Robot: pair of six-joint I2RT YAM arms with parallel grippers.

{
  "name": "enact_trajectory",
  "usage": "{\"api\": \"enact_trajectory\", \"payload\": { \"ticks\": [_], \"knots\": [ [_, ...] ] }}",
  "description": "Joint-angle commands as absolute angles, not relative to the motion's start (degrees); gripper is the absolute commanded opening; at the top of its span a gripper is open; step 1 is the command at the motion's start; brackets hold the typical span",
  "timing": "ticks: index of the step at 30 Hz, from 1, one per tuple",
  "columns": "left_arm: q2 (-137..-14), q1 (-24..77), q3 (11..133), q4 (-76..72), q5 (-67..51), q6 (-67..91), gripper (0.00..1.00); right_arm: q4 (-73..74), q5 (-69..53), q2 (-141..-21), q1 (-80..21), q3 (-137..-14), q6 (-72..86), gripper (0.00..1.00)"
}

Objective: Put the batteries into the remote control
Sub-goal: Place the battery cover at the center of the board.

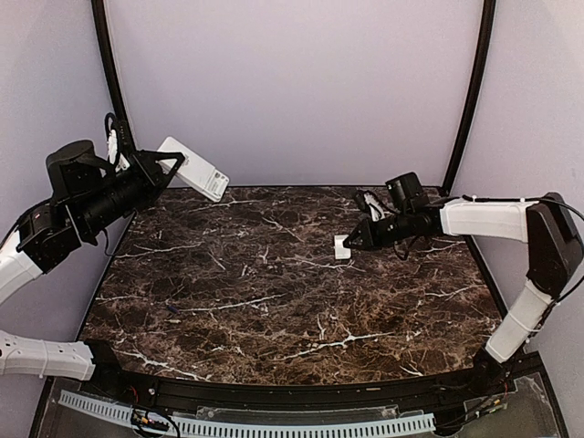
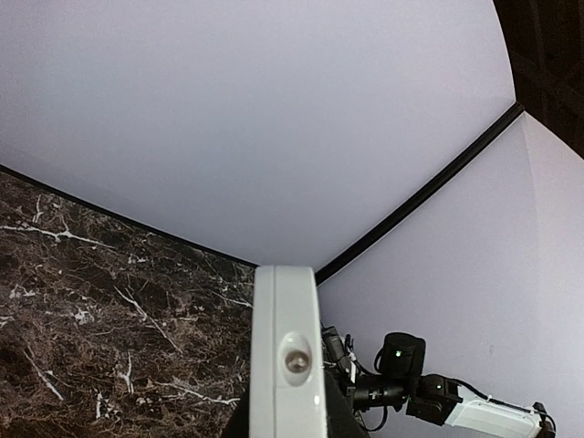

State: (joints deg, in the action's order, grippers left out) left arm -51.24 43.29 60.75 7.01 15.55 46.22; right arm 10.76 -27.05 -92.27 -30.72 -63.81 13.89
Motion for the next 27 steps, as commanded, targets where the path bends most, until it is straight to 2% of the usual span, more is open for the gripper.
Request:
{"api": "enact_trajectory", "payload": {
  "ticks": [1, 14, 19, 23, 27],
  "knots": [
    [-50.8, 43.2, 61.2, 7.6, 14.8, 44.0, 0.0, 12.7, -38.4, -95.6, -27.3, -59.1, 27.1, 0.0],
    [-50.8, 43.2, 61.6, 9.1, 14.7, 41.4, 0.0, 19.9, -36.1, -104.8, -20.6, -57.9, 21.1, 0.0],
    [-50.8, 43.2, 61.9, 9.7, 15.1, 40.8, 0.0, 23.4, -31.2, -106.6, -20.2, -59.5, 19.3, 0.0],
    [-50.7, 43.2, 62.0, 10.0, 15.5, 40.2, 0.0, 26.0, -26.5, -106.9, -20.1, -60.5, 18.8, 0.13],
    [-50.5, 43.2, 62.2, 10.1, 15.6, 39.9, 0.0, 27.4, -24.6, -106.8, -20.1, -61.2, 18.3, 0.21]
  ]
}}
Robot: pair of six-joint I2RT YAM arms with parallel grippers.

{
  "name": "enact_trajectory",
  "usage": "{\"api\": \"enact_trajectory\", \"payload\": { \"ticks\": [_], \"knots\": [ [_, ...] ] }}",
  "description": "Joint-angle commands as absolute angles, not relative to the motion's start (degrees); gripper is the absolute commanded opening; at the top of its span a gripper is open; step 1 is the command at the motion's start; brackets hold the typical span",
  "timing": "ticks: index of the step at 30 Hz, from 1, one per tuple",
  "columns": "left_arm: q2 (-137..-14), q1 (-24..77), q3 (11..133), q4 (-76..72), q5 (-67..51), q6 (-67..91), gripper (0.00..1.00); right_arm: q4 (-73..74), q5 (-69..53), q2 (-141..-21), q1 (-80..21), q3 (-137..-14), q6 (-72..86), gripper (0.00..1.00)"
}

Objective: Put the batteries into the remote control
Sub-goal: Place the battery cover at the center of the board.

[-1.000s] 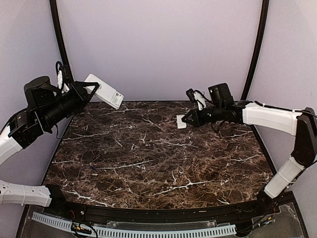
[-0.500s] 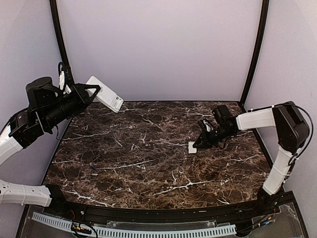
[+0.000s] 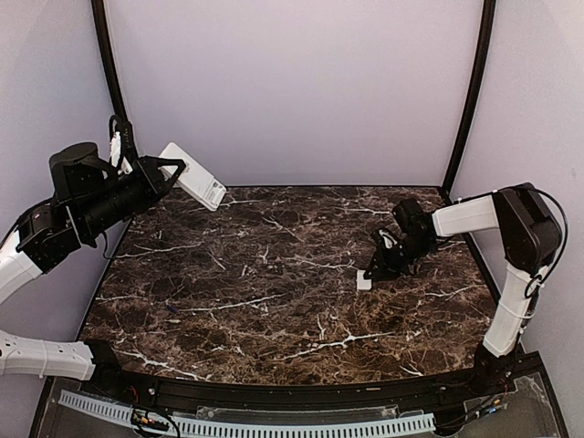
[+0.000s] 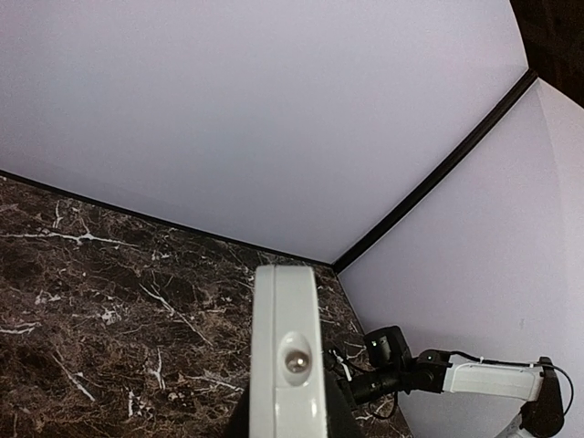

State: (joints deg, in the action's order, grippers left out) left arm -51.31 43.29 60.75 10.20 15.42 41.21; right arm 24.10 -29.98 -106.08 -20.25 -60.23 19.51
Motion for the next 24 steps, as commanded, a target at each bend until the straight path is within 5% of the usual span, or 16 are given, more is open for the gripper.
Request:
{"api": "enact_trajectory", "payload": {
  "ticks": [1, 7, 12, 14, 16, 24],
  "knots": [
    [-50.4, 43.2, 62.2, 10.2, 15.7, 39.8, 0.0, 27.7, -24.2, -106.7, -20.1, -61.3, 18.2, 0.22],
    [-50.0, 43.2, 62.0, 10.5, 15.5, 39.8, 0.0, 31.5, -20.5, -105.0, -20.1, -64.4, 16.7, 0.28],
    [-50.5, 43.2, 61.5, 9.4, 12.1, 39.7, 0.0, 35.3, -11.1, -96.3, -25.5, -71.2, 9.9, 0.42],
    [-50.8, 43.2, 60.9, 8.1, 10.4, 40.0, 0.0, 30.0, -5.4, -89.3, -33.4, -72.7, 5.4, 0.61],
    [-51.3, 43.3, 60.2, 6.7, 9.1, 40.2, 0.0, 20.6, -1.8, -82.8, -42.3, -72.4, -1.1, 0.97],
    [-55.2, 43.5, 61.7, 4.4, 1.3, 39.9, 0.0, -7.7, -0.9, -82.4, -61.6, -77.0, -13.0, 0.99]
  ]
}}
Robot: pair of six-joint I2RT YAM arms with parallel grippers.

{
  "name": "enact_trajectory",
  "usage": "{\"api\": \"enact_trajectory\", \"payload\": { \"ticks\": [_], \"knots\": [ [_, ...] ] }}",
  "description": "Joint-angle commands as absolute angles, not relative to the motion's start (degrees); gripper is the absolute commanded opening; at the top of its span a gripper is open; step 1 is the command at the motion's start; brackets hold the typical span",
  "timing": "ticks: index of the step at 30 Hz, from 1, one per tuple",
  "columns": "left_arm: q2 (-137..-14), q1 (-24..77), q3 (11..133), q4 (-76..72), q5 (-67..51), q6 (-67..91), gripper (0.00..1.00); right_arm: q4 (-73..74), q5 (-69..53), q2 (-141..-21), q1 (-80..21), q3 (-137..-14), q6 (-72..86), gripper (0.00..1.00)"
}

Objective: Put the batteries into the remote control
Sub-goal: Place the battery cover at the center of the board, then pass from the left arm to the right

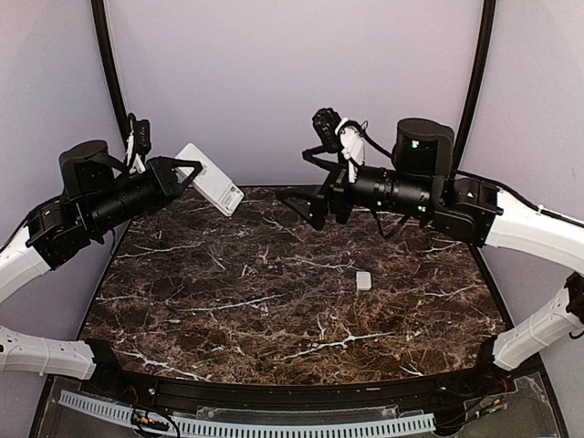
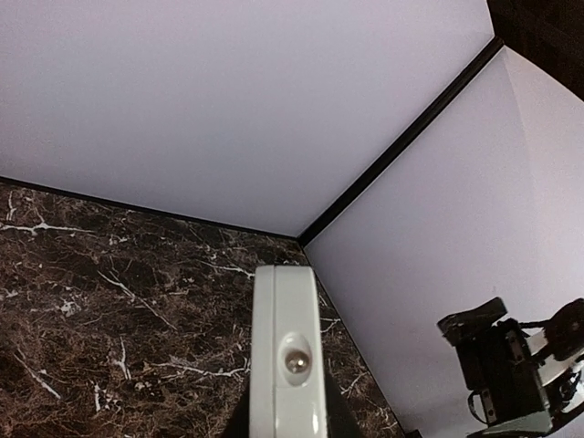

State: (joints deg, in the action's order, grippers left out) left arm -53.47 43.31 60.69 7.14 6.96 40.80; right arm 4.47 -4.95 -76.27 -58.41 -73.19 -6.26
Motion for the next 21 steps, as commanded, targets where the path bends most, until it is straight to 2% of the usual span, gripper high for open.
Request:
{"api": "enact_trajectory", "payload": {
  "ticks": [1, 6, 13, 17, 21],
  "knots": [
    [-55.6, 43.7, 61.8, 4.3, 0.4, 39.7, 0.0, -6.9, -0.4, -84.4, -62.9, -79.8, -13.3, 0.99],
    [-56.4, 44.3, 61.3, 2.9, -1.9, 39.7, 0.0, -1.8, 8.0, -94.4, -68.3, -91.9, -16.5, 0.99],
    [-56.7, 44.8, 60.7, 1.8, -2.9, 39.7, 0.0, 7.4, 15.3, -103.0, -69.0, -101.2, -15.2, 0.96],
    [-56.8, 45.0, 60.5, 1.6, -3.1, 39.8, 0.0, 9.1, 17.6, -104.8, -69.0, -102.7, -14.9, 0.82],
    [-57.1, 45.0, 60.6, 1.6, -3.3, 39.9, 0.0, 8.7, 18.8, -105.1, -69.0, -102.7, -14.6, 0.59]
  ]
}}
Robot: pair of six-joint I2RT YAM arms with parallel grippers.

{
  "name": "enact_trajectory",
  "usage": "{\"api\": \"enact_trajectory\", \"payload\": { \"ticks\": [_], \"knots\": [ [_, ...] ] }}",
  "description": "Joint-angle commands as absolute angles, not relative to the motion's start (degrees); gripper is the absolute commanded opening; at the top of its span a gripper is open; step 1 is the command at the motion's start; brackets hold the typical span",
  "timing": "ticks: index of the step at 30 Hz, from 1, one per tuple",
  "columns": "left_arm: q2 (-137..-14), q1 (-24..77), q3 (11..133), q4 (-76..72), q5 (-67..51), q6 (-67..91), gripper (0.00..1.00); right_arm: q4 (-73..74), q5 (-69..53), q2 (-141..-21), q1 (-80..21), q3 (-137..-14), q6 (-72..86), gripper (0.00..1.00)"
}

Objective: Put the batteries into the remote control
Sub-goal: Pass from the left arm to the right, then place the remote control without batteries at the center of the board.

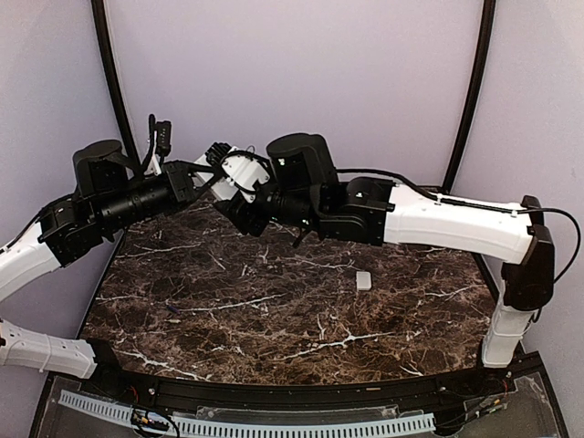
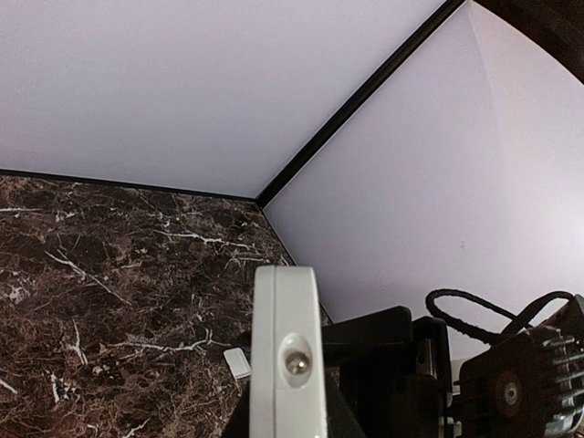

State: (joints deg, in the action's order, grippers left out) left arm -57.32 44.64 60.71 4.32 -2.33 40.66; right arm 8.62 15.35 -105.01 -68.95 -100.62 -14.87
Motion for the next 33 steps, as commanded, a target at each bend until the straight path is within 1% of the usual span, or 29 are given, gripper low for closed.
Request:
{"api": "enact_trajectory", "payload": {
  "ticks": [1, 4, 7, 8, 9, 11, 12, 13, 15, 19, 22, 27, 33],
  "knots": [
    [-57.1, 45.1, 60.6, 1.6, -3.5, 39.9, 0.0, 8.6, 19.1, -105.1, -68.9, -102.8, -14.5, 0.52],
    [-57.4, 45.1, 60.7, 1.7, -3.6, 39.9, 0.0, 8.8, 19.4, -104.9, -69.0, -102.9, -14.8, 0.37],
    [-57.3, 45.2, 60.8, 2.1, -3.6, 39.4, 0.0, 9.4, 19.7, -104.4, -68.9, -102.5, -15.8, 0.28],
    [-57.3, 45.2, 61.1, 2.6, -3.6, 39.2, 0.06, 9.8, 19.8, -104.1, -68.9, -102.1, -16.0, 0.25],
    [-57.1, 45.2, 61.3, 3.2, -3.3, 38.4, 0.18, 10.2, 19.9, -103.4, -68.8, -101.5, -16.7, 0.23],
    [-56.2, 45.1, 62.1, 5.4, -1.6, 36.4, 0.71, 11.9, 19.6, -102.4, -68.3, -100.0, -17.3, 0.18],
    [-55.7, 45.2, 62.5, 6.9, -1.1, 35.4, 0.81, 13.7, 18.2, -101.9, -67.8, -99.4, -17.3, 0.17],
    [-54.3, 45.1, 62.7, 7.6, 2.1, 33.4, 0.91, 16.2, 15.8, -101.5, -67.0, -98.5, -17.1, 0.16],
    [-51.7, 45.1, 62.8, 9.9, 7.0, 30.2, 0.97, 21.0, 9.3, -100.5, -65.1, -96.0, -17.4, 0.16],
    [-47.3, 45.1, 62.7, 14.9, 16.5, 25.1, 0.99, 27.7, -0.8, -100.4, -64.6, -87.0, -22.9, 0.15],
    [-46.3, 45.1, 62.3, 19.9, 22.5, 23.0, 0.99, 31.3, -4.6, -102.9, -65.2, -83.1, -25.1, 0.15],
    [-46.8, 45.1, 61.1, 25.9, 25.1, 21.6, 0.99, 33.3, -3.7, -108.9, -66.5, -82.2, -28.6, 0.15],
    [-46.2, 45.0, 60.3, 27.4, 24.9, 22.1, 0.99, 36.8, -3.8, -116.4, -66.8, -85.3, -28.9, 0.17]
  ]
}}
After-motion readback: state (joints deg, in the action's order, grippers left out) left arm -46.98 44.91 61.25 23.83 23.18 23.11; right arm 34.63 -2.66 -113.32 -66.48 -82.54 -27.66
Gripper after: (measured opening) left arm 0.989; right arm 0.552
